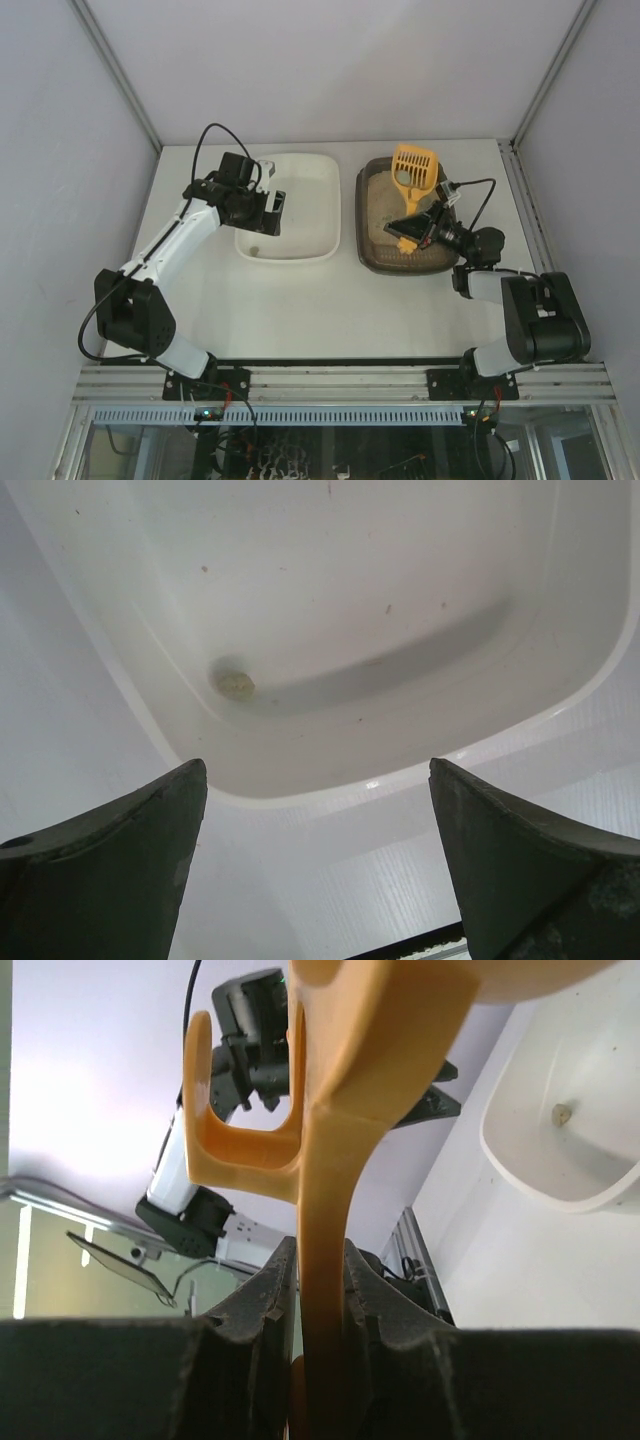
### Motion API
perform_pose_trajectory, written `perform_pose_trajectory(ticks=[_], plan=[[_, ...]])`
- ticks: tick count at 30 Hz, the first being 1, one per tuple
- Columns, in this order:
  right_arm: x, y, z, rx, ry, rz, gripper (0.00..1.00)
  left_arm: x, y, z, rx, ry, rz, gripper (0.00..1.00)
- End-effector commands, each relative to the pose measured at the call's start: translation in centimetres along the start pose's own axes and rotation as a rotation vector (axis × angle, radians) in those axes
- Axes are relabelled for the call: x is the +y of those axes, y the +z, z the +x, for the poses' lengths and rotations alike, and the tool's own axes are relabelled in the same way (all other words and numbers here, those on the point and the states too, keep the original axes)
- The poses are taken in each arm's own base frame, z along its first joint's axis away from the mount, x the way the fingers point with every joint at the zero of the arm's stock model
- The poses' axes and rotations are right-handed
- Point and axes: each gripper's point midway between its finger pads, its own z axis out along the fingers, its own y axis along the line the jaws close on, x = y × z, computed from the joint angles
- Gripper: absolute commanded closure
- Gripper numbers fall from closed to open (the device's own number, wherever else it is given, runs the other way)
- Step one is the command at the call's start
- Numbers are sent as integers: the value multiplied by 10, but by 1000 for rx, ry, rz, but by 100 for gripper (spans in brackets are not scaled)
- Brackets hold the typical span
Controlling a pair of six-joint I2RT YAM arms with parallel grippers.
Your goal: Clean the litter box
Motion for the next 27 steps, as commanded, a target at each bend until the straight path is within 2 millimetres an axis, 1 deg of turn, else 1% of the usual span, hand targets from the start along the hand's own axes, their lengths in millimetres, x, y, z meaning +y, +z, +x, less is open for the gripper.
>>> perform_pose_trajectory(ticks=[1, 4, 6, 7, 8, 9, 10, 11, 12, 13, 16, 17, 20, 24, 27], plan=[[15, 16, -6, 15, -5, -61, 100, -1, -9, -5, -43, 18, 18, 4], [13, 19, -8, -11, 24, -61, 100, -1, -10, -5, -45, 19, 18, 5], [27, 35, 10, 99, -6, -103, 100, -2, -10, -4, -44, 20, 20, 4], [34, 40, 16, 124, -17, -122, 100, -2, -9, -4, -43, 19, 19, 5], [37, 41, 14, 114, -22, -129, 100, -2, -9, -4, -42, 20, 20, 4], [37, 38, 9, 85, -30, -126, 100, -1, -9, -4, -41, 20, 18, 4], [34, 32, -2, 40, -29, -114, 100, -1, -9, -4, -41, 19, 17, 4], [26, 24, -15, -21, -12, -89, 100, -1, -9, -4, -41, 19, 18, 4], [21, 22, -19, -37, 6, -78, 100, -1, -9, -4, -42, 19, 19, 4], [19, 23, -17, -19, 14, -76, 100, -1, -9, -3, -42, 21, 19, 4], [23, 33, 1, 77, 4, -92, 100, -1, -10, -3, -43, 24, 18, 5], [22, 33, 1, 78, 4, -91, 100, -1, -10, -3, -44, 23, 17, 5], [12, 26, -7, 29, 22, -63, 100, -1, -9, -3, -43, 22, 20, 5], [4, 31, 6, 85, 41, -55, 100, -2, -9, -3, -39, 23, 21, 5], [-4, 25, 2, 57, 48, -33, 100, -1, -8, -2, -37, 22, 20, 5]])
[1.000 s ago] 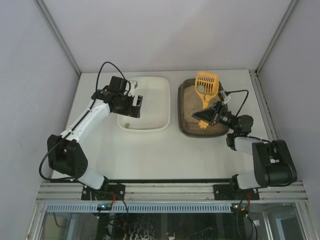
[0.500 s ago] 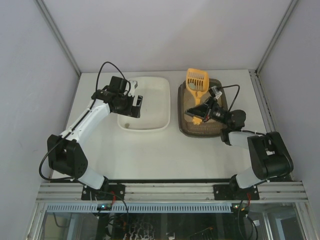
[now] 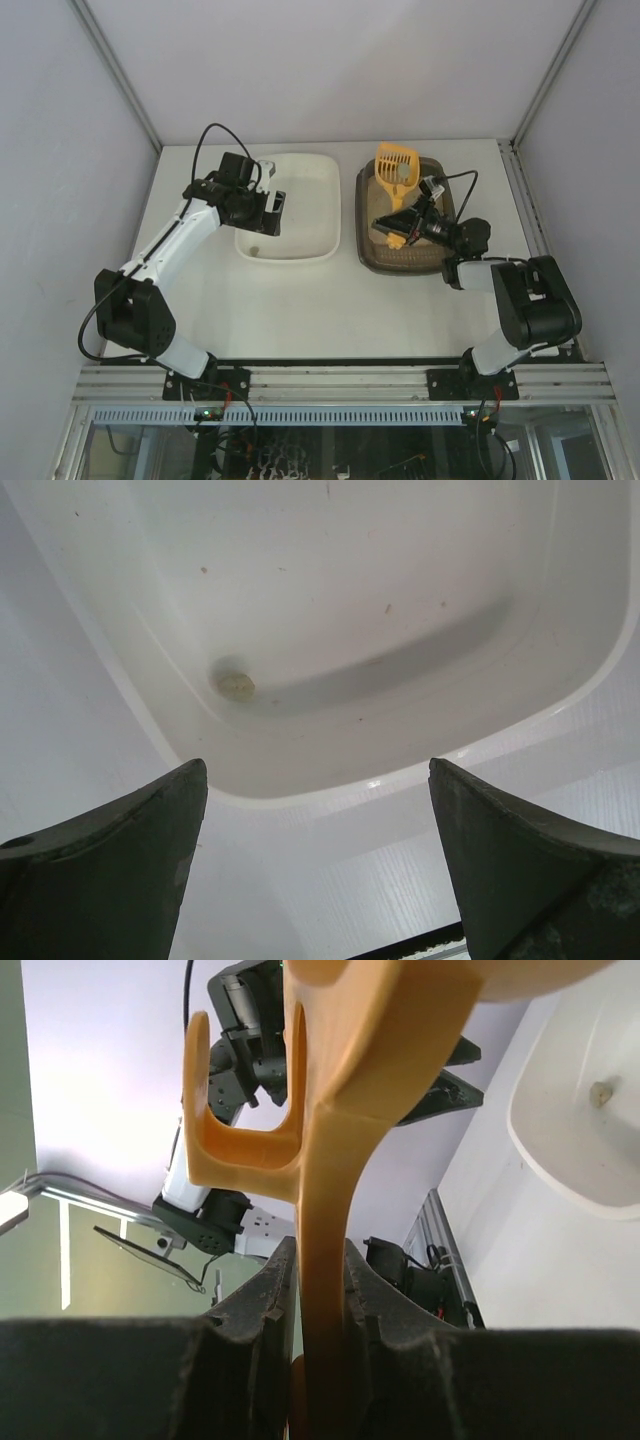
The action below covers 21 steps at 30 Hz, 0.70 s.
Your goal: Clean the litter box
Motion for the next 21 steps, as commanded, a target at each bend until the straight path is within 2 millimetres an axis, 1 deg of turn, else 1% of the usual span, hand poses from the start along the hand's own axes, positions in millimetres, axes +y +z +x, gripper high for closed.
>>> perform_pose_trajectory(ticks=[1, 2, 4, 5, 7, 8, 9, 10, 11, 13, 15, 19, 20, 21], plan=[[-2, -4, -1, -13, -53, -7, 100, -1, -8, -2, -36, 16, 18, 4], [-6, -5, -1, -13, -55, 8, 100, -1, -8, -2, -35, 16, 17, 4], [-33, -6, 2, -2, -29, 122, 100, -1, -8, -2, -36, 14, 15, 4], [-47, -6, 3, 9, -46, 192, 100, 0, -8, -2, -37, 15, 13, 4], [-71, -11, 8, 25, -130, 392, 100, -1, -9, -2, -39, 17, 14, 5], [-85, -17, 10, 37, -195, 522, 100, 0, -9, -2, -39, 18, 13, 4], [-92, -23, 11, 49, -257, 623, 100, 0, -9, -1, -38, 18, 13, 4], [-95, -29, 13, 62, -285, 665, 100, 0, -8, -1, -38, 18, 13, 4], [-95, -33, 13, 61, -278, 666, 100, -1, -8, -2, -40, 18, 16, 5], [-94, -43, 9, 30, -233, 625, 100, -1, -7, -2, -35, 15, 20, 4], [-91, -47, 5, 7, -219, 597, 100, -2, -7, -2, -31, 16, 21, 5], [-81, -39, 4, 19, -255, 597, 100, 3, -11, -4, -42, 30, -3, 4], [-80, -35, 3, 33, -283, 628, 100, 5, -13, -3, -39, 58, -6, 5], [-86, -34, 11, 79, -306, 698, 100, 7, -17, -5, -38, 78, 4, 6]])
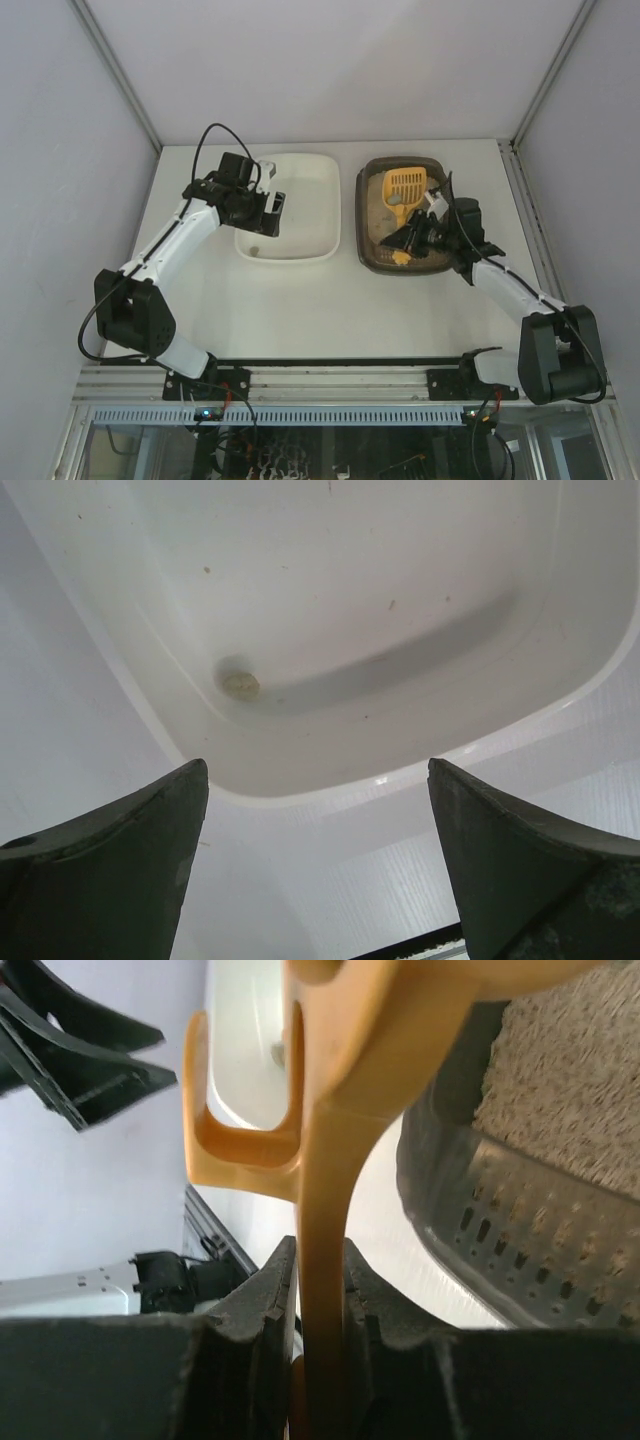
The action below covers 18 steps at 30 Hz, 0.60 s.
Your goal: Clean the litter box
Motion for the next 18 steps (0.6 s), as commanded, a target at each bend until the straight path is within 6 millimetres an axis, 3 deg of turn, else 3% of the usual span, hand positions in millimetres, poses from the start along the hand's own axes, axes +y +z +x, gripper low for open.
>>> perform_pose_trajectory(ticks=[1, 3, 6, 9, 14, 18], plan=[[17, 10, 7, 80, -199, 119, 100, 10, -23, -7, -42, 77, 27, 8], [20, 19, 5, 109, -257, 191, 100, 14, -43, -14, -56, 62, 128, 10], [25, 36, -1, 157, -290, 246, 100, 30, -93, -44, -137, 3, 236, 10], [24, 52, -4, 206, -371, 374, 100, 40, -130, -52, -142, -2, 239, 2], [21, 75, 3, 319, -609, 681, 100, 50, -164, -56, -195, 19, 141, 0], [20, 84, 10, 380, -831, 914, 100, 56, -177, -62, -242, 13, 84, 0]])
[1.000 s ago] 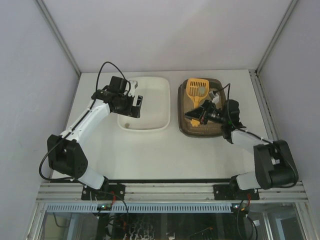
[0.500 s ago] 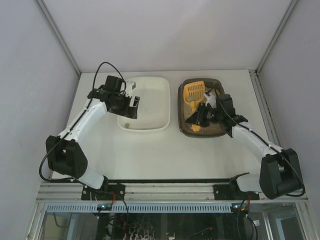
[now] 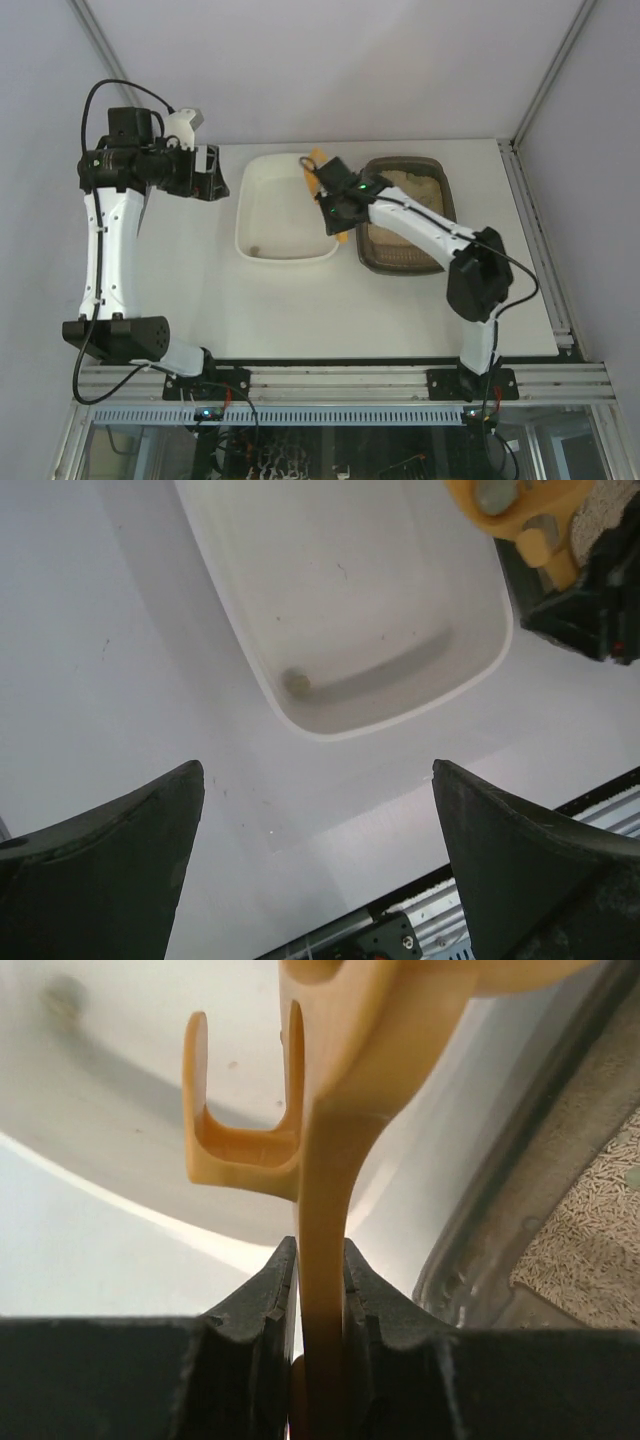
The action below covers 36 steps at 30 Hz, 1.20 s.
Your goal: Clean the litter box
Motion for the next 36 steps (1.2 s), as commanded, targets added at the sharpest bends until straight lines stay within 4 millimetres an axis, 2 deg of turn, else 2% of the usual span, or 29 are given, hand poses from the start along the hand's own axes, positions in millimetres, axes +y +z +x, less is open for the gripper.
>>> perform_pose_trajectory(ticks=[1, 6, 11, 15, 18, 19, 22, 26, 27, 32, 36], plan=[[-18, -11, 19, 99, -274, 366, 100, -3, -17, -1, -11, 20, -20, 0], [-17, -13, 14, 92, -363, 516, 100, -6, -18, -1, -20, 8, -10, 0], [-15, -16, 14, 78, -409, 577, 100, -5, -17, -3, -34, 12, -17, 0], [-18, -27, 9, 48, -413, 616, 100, -1, -15, -4, -42, 9, -32, 0], [-23, -44, 9, 48, -316, 554, 100, -5, -11, -2, -28, -7, 2, 0], [-27, -53, 11, 55, -252, 509, 100, -7, -8, -2, -23, -13, 18, 0], [-58, -83, 21, 88, -77, 456, 100, -12, 3, 0, -10, -31, 60, 0], [-111, -132, 44, 152, -15, 660, 100, -19, 28, -3, -9, -40, 31, 0], [-121, -138, 51, 183, 2, 684, 100, -22, 34, -6, -14, -35, 9, 0], [-147, -126, 80, 301, 88, 628, 100, -45, 66, -24, -32, -69, -42, 0], [-160, -114, 88, 377, 116, 646, 100, -78, 93, -27, 16, -145, 98, 0]])
